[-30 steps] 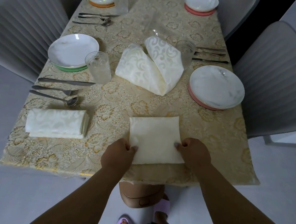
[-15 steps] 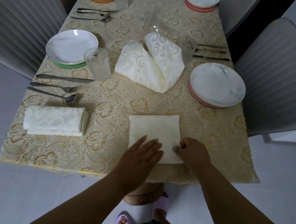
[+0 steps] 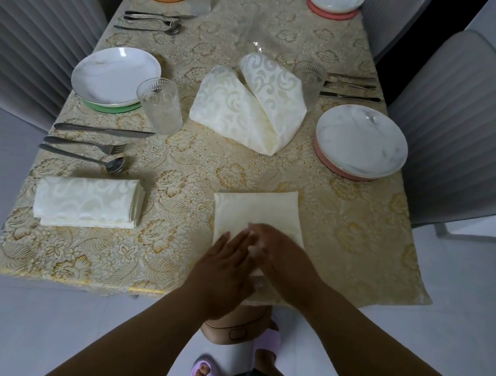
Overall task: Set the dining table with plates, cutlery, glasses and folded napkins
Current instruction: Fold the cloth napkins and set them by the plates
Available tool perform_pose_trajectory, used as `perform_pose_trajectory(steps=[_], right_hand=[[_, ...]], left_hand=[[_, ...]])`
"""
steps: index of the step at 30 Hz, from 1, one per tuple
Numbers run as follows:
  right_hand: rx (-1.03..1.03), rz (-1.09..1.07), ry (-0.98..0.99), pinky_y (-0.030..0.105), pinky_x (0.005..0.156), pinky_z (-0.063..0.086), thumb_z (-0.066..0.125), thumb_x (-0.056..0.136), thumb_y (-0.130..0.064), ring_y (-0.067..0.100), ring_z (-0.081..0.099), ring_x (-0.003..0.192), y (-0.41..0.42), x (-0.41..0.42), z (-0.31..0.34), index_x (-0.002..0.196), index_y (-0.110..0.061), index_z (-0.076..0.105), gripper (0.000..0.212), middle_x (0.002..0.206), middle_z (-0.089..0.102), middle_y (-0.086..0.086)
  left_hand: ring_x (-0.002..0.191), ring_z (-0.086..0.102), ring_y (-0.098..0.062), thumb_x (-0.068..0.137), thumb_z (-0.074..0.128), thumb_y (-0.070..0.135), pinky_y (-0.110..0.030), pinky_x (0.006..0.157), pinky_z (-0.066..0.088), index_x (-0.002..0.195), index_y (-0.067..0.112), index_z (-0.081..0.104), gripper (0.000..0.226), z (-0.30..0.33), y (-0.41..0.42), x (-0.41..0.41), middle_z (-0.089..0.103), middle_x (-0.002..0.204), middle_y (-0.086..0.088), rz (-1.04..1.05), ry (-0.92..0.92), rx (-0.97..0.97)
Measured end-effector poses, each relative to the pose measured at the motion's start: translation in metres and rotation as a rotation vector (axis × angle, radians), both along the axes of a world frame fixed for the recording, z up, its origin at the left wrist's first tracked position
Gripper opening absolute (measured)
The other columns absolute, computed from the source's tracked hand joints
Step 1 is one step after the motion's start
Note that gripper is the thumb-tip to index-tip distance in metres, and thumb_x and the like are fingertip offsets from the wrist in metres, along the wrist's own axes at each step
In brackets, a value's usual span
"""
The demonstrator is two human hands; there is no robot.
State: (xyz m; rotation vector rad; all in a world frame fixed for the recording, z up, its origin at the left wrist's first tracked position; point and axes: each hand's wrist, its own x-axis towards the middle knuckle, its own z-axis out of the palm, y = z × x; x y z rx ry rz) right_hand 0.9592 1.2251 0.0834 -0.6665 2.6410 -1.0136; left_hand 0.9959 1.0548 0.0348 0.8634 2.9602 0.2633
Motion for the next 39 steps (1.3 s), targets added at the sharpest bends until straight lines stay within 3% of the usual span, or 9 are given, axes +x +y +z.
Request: perform_pose_trajectory(steps=[4, 10, 14, 20, 22, 27, 30, 33, 39], right_hand=[[0.244, 0.132, 0.112, 0.029, 0.118, 0.009, 0.003, 0.093, -0.065, 0.012, 0.015, 0.146, 0.022, 0.008, -0.033, 0.15, -0.01, 0.022, 0.082, 0.157, 0.018, 0.003], [0.416, 0.209, 0.355, 0.027, 0.116, 0.009, 0.044, 0.08, -0.061, 0.019, 0.024, 0.14, 0.043, 0.003, -0.038, 0.145, -0.007, 0.029, 0.085, 0.151, 0.033, 0.011], [0.419, 0.195, 0.363, 0.028, 0.11, 0.03, 0.043, 0.079, -0.039, 0.018, 0.043, 0.133, 0.044, -0.003, -0.034, 0.14, -0.012, 0.041, 0.068, 0.143, 0.048, 0.008], [0.237, 0.091, 0.103, 0.028, 0.105, 0.037, 0.043, 0.082, -0.028, 0.017, 0.049, 0.128, 0.052, -0.022, -0.024, 0.133, -0.018, 0.055, 0.053, 0.141, 0.05, 0.0], [0.119, 0.02, -0.032, 0.024, 0.103, 0.037, 0.053, 0.083, -0.024, 0.015, 0.053, 0.122, 0.056, -0.031, -0.017, 0.127, -0.017, 0.06, 0.045, 0.135, 0.057, 0.0], [-0.075, -0.212, -0.202, 0.021, 0.063, 0.042, 0.075, 0.078, -0.023, 0.01, 0.059, 0.076, 0.052, -0.051, -0.004, 0.093, -0.021, 0.065, 0.018, 0.087, 0.065, -0.003], [-0.106, -0.409, -0.245, 0.029, 0.059, 0.037, 0.069, 0.085, -0.035, 0.016, 0.051, 0.067, 0.044, -0.066, -0.008, 0.087, -0.002, 0.063, 0.034, 0.075, 0.059, 0.01], [-0.01, -0.489, -0.207, 0.026, 0.052, 0.026, 0.059, 0.091, -0.04, 0.012, 0.04, 0.059, 0.033, -0.077, -0.011, 0.064, -0.013, 0.044, 0.041, 0.062, 0.041, 0.0], [0.298, -0.547, -0.104, 0.032, 0.076, 0.041, 0.039, 0.098, -0.049, 0.025, 0.059, 0.098, 0.017, -0.083, -0.013, 0.109, -0.012, 0.06, 0.044, 0.103, 0.064, 0.007]], left_hand=[[0.146, 0.018, -0.025, 0.096, 0.033, 0.051, -0.04, 0.116, 0.014, 0.148, 0.007, 0.032, 0.069, -0.001, -0.004, -0.001, 0.029, 0.155, -0.013, 0.026, -0.025, -0.008], [0.141, 0.031, -0.028, 0.097, 0.026, 0.053, -0.036, 0.116, 0.013, 0.145, 0.003, 0.038, 0.07, 0.004, -0.025, -0.005, 0.035, 0.151, -0.017, 0.045, -0.037, -0.055], [0.141, 0.032, -0.025, 0.101, 0.013, 0.052, -0.033, 0.115, 0.01, 0.145, 0.005, 0.037, 0.069, 0.008, -0.029, -0.008, 0.036, 0.151, -0.014, 0.08, -0.094, -0.056], [0.126, 0.054, -0.025, 0.077, 0.063, 0.034, -0.032, 0.111, 0.031, 0.14, 0.007, 0.044, 0.071, 0.005, -0.041, -0.012, 0.054, 0.138, -0.01, 0.045, 0.079, 0.115], [0.115, 0.061, -0.026, 0.074, 0.075, 0.022, -0.038, 0.099, 0.045, 0.136, 0.013, 0.051, 0.067, 0.014, -0.042, -0.014, 0.061, 0.131, -0.007, 0.18, -0.035, 0.223], [0.085, 0.061, -0.019, 0.097, 0.043, 0.047, -0.032, 0.069, 0.048, 0.107, 0.016, 0.061, 0.038, 0.034, -0.025, -0.035, 0.067, 0.093, 0.0, 0.705, -0.27, 0.586], [0.077, 0.058, -0.021, 0.098, 0.047, 0.041, -0.029, 0.059, 0.037, 0.096, 0.009, 0.061, 0.034, 0.031, -0.017, -0.047, 0.062, 0.082, -0.001, 0.849, -0.208, 0.636], [0.076, 0.059, -0.027, 0.099, 0.043, 0.04, -0.03, 0.057, 0.036, 0.093, 0.009, 0.055, 0.034, 0.027, -0.008, -0.055, 0.058, 0.078, -0.003, 0.952, -0.148, 0.601], [0.08, 0.064, -0.031, 0.101, 0.031, 0.044, -0.032, 0.059, 0.041, 0.105, 0.01, 0.05, 0.039, 0.026, 0.005, -0.074, 0.066, 0.089, -0.011, 1.077, -0.138, 0.244]])
